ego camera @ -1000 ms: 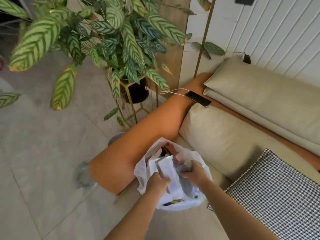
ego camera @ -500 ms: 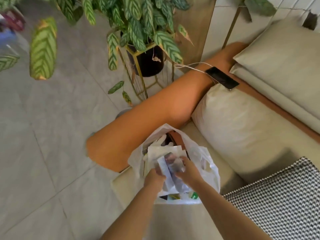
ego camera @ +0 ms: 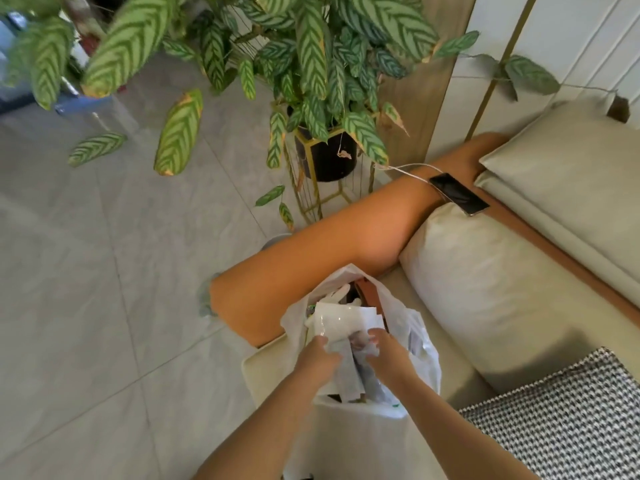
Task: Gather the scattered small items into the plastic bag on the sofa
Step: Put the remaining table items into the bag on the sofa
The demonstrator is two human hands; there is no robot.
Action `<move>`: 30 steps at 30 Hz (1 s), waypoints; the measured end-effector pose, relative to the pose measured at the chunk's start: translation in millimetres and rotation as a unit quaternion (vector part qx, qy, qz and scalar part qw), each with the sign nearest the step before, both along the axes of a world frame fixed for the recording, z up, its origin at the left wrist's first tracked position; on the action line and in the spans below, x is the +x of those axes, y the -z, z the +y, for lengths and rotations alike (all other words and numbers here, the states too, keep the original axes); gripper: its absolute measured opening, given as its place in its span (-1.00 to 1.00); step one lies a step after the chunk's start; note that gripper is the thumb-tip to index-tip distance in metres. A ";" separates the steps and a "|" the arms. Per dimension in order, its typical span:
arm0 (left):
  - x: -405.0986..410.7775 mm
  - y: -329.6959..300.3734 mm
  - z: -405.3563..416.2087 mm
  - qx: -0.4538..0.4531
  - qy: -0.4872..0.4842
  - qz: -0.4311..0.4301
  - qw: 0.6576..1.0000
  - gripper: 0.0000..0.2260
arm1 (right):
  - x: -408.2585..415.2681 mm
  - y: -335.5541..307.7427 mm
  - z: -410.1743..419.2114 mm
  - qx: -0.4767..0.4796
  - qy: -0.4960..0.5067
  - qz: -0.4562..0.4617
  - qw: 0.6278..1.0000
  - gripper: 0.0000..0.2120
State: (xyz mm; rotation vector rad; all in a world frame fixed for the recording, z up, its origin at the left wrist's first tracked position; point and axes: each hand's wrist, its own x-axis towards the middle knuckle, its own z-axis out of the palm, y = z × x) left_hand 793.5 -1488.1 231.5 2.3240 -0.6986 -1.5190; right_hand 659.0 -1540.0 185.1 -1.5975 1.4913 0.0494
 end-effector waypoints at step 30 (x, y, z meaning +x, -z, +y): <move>146.3 -15.9 593.4 -0.036 -0.399 -0.086 0.912 -0.74 | 261.9 -43.5 457.8 -0.015 -0.575 -0.016 0.818 -0.78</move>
